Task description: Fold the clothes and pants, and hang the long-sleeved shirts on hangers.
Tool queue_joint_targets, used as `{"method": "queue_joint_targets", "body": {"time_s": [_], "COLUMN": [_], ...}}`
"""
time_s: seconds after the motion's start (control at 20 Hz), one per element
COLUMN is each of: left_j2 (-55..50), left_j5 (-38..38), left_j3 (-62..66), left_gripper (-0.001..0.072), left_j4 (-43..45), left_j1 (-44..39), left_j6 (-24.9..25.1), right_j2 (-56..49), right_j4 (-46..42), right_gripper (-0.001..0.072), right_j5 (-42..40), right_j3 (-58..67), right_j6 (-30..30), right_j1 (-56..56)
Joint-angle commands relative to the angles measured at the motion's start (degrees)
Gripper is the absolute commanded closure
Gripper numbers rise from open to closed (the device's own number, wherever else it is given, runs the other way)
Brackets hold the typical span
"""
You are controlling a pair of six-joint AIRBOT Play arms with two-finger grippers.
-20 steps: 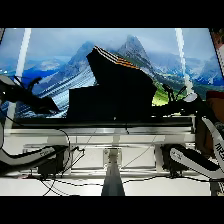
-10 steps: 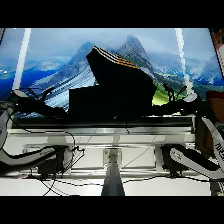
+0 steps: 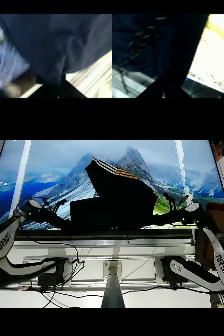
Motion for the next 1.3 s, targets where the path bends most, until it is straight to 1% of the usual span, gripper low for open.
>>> {"method": "queue_joint_targets", "body": {"time_s": [0.0,0.1,0.2,0.3,0.45,0.6,0.7,0.8,0.9,1.0,1.05,1.15,1.2,1.25], "left_j2": [-0.35,-0.28,0.68,2.91,7.32,12.72,16.28,20.35,24.30,28.65,30.47,33.59,34.73,35.39], "left_j5": [-10.05,-18.16,-22.53,-22.60,-20.94,-18.88,-17.62,-16.04,-14.95,-11.89,-9.46,-3.74,-0.59,2.32], "left_j3": [6.60,15.69,25.14,34.29,43.95,46.42,46.42,46.42,46.42,46.40,46.40,46.40,46.38,46.38], "left_gripper": [0.0692,0.0693,0.0693,0.0693,0.0692,0.0692,0.0692,0.0692,0.0692,0.0692,0.0692,0.0692,0.0692,0.0693], "left_j4": [-15.80,-22.71,-28.33,-34.05,-47.21,-62.79,-67.82,-68.24,-68.24,-68.19,-68.15,-66.64,-63.39,-57.16], "left_j1": [-1.36,-0.48,0.81,2.80,6.99,12.63,16.96,21.77,25.49,28.46,29.57,31.43,32.11,32.15], "left_j6": [4.81,4.92,4.79,4.48,4.50,4.92,5.25,5.20,5.18,5.22,5.20,5.20,5.18,4.83], "right_j2": [0.04,0.37,2.47,5.60,10.60,16.00,19.71,22.77,25.38,27.50,27.80,27.47,26.88,26.23], "right_j4": [2.97,6.97,11.50,13.88,14.38,14.38,14.38,14.38,14.51,16.52,18.45,20.81,19.98,18.18], "right_gripper": [0.0692,0.0692,0.0692,0.0691,0.0692,0.0692,0.0692,0.0691,0.0691,0.0691,0.0691,0.0691,0.0692,0.0692], "right_j5": [7.74,12.04,13.29,12.50,10.27,5.57,1.62,-0.59,-1.07,-1.27,-1.11,-0.52,-0.35,-0.33], "right_j3": [7.32,14.80,22.80,31.28,43.56,51.98,56.02,59.08,60.87,61.13,61.13,61.13,61.00,60.59], "right_j6": [-0.07,-0.76,-1.79,-1.75,-1.46,-1.46,-1.46,-1.46,-1.44,-1.29,-0.33,5.09,7.17,8.59], "right_j1": [0.04,0.07,0.04,0.04,0.04,0.04,0.04,0.04,0.04,0.04,0.04,0.04,0.04,0.04]}}
